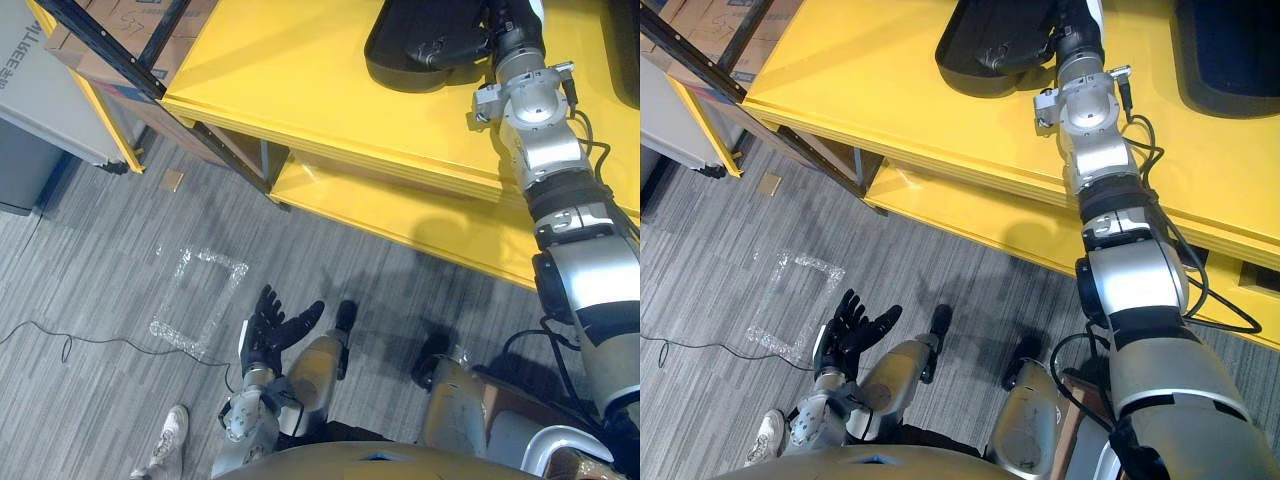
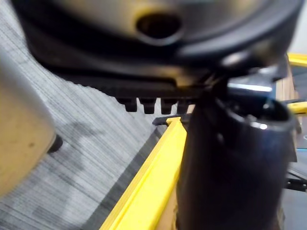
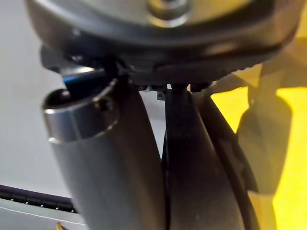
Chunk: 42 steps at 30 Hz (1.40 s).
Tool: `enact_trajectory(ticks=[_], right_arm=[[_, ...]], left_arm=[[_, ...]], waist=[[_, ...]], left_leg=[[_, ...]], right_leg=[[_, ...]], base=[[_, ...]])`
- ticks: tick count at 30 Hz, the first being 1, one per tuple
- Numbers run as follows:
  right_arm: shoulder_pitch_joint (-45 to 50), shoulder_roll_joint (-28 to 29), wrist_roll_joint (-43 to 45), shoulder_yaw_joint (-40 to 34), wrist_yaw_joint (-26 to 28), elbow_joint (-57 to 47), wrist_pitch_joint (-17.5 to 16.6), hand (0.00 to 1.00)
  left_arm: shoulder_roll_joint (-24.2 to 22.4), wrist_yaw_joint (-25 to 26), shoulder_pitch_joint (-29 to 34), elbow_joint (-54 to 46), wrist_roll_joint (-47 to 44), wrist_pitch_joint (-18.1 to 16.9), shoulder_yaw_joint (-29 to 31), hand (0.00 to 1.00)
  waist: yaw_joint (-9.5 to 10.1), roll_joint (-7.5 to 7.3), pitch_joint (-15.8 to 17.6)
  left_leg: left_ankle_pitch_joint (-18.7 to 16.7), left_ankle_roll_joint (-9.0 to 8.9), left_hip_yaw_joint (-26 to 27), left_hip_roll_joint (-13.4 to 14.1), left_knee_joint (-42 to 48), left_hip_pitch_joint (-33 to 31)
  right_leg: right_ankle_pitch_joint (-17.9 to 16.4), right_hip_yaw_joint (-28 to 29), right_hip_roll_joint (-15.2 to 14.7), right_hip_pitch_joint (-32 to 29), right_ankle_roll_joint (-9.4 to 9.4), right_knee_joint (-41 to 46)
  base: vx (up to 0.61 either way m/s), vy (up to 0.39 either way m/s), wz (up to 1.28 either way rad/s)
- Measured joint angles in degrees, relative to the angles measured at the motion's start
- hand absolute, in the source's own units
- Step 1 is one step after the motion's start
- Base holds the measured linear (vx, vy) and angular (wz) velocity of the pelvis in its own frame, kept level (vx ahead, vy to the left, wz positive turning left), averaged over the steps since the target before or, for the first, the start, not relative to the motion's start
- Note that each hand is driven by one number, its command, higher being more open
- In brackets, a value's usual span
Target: Walk over and take three plastic housings, then place them on the shelf
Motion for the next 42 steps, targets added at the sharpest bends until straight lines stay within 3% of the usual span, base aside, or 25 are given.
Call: enact_trajectory(ticks=[4, 8, 10, 13, 16, 18, 20, 26, 28, 32, 38, 42], right_arm=[[0.0, 0.3, 0.0, 0.0, -2.8, 0.0, -1.8, 1.00], [-0.2, 0.8, -1.1, -1.5, -8.8, -0.4, -6.3, 1.00], [-0.1, 1.4, -2.5, -3.2, -11.0, -2.4, -6.4, 1.00], [1.1, 3.1, -2.5, -7.3, -13.3, -12.8, -6.5, 1.00], [8.1, 5.4, -2.6, -10.5, -13.6, -34.1, -6.3, 1.00], [15.1, 7.5, -2.6, -10.9, -11.1, -48.2, -3.9, 1.00], [21.7, 8.7, -3.3, -10.7, -8.3, -53.4, -1.0, 1.00], [41.5, 7.8, -8.7, -8.4, 0.8, -55.7, 12.0, 1.00], [45.1, 6.3, -8.6, -8.6, 1.3, -55.7, 14.1, 1.00], [48.5, 5.5, -4.4, -12.6, 0.9, -55.8, 14.4, 1.00], [50.4, 4.9, -3.8, -15.5, -4.3, -56.0, 13.5, 1.00], [50.4, 5.1, -4.8, -17.5, -10.3, -55.4, 7.7, 1.00]], left_arm=[[0.0, 0.0, 0.0, 0.0, 0.0, 0.0, -0.1, 1.00], [0.0, -0.2, 0.0, 0.0, 0.4, -0.4, -0.1, 1.00], [0.1, -0.2, 0.0, -0.2, 0.4, -0.7, -0.1, 1.00], [0.4, -0.1, 0.1, -1.6, 0.5, -1.1, 0.1, 1.00], [0.4, -0.2, 1.2, -6.7, 0.7, -1.1, 1.9, 1.00], [0.4, -0.5, 1.4, -10.0, 0.8, -1.2, 4.5, 1.00], [0.5, -0.9, 1.3, -10.3, 0.9, -1.1, 6.3, 1.00], [0.8, -2.8, 0.8, -10.3, 3.4, -0.8, 7.4, 1.00], [1.1, -2.8, 0.2, -10.3, 4.6, -0.2, 7.8, 1.00], [1.8, -2.7, 0.8, -9.9, 4.8, 0.1, 10.3, 1.00], [2.2, -1.7, 1.0, -6.7, 5.0, 1.9, 10.6, 1.00], [2.1, -1.0, 1.1, -0.3, 5.1, 2.9, 10.7, 1.00]], waist=[[0.14, 0.00, 0.0], [0.02, -0.03, 0.0], [-0.24, -0.08, 0.1], [-1.18, -0.43, 0.3], [-3.36, -1.85, 0.4], [-5.23, -4.23, -1.2], [-6.39, -6.17, -4.0], [-8.25, -10.16, -10.5], [-8.41, -10.48, -10.7], [-9.83, -10.66, -10.9], [-9.99, -11.60, -13.6], [-10.02, -11.87, -14.0]], left_leg=[[0.0, 0.00, 0.0, 0.0, 0.0, 0.0], [-0.1, -0.09, 0.2, 0.5, 0.1, 0.5], [-0.2, -0.28, 0.2, 1.0, 0.0, 1.0], [-0.7, -0.74, 1.0, 2.0, -0.3, 3.0], [-1.2, -0.83, 2.8, 3.0, -2.0, 7.2], [-1.8, -0.66, 5.0, 3.7, -3.2, 9.2], [-2.5, -0.63, 6.6, 4.0, -3.6, 10.0], [-4.6, -0.39, 10.1, 4.9, -4.3, 12.6], [-4.8, -0.20, 11.0, 4.8, -4.3, 12.6], [-5.6, 0.09, 12.6, 4.6, -4.1, 13.4], [-6.6, -0.10, 14.1, 4.9, -3.6, 13.3], [-6.9, 0.01, 13.8, 4.8, -2.9, 12.7]], right_leg=[[0.0, 0.0, 0.1, 0.0, 0.00, -0.1], [0.1, 0.1, 0.6, 0.5, -0.03, -0.3], [0.2, 0.2, 1.3, 1.2, 0.02, -1.0], [1.0, 0.7, 2.8, 3.4, -0.16, -3.3], [1.8, 1.5, 4.5, 7.7, 0.32, -7.1], [2.7, 2.9, 5.5, 9.2, 0.70, -9.8], [3.8, 4.2, 6.3, 10.0, 0.68, -11.9], [7.5, 7.0, 7.9, 14.2, 1.38, -19.7], [8.6, 7.6, 7.9, 14.7, 1.72, -21.4], [10.3, 9.2, 8.0, 16.0, 2.11, -24.3], [11.3, 10.7, 8.4, 16.2, 2.20, -26.3], [11.4, 10.6, 8.2, 16.1, 2.29, -26.4]], base=[[0.00, 0.000, 0.00], [0.00, 0.000, -0.03], [0.00, -0.003, -0.09], [0.03, -0.007, -0.25], [0.06, 0.020, -0.32], [0.09, 0.039, -0.41], [0.11, 0.034, -0.41], [0.10, 0.041, -0.28], [0.03, 0.046, -0.18], [0.01, 0.047, -0.20], [0.00, 0.015, -0.15], [-0.01, 0.011, 0.04]])
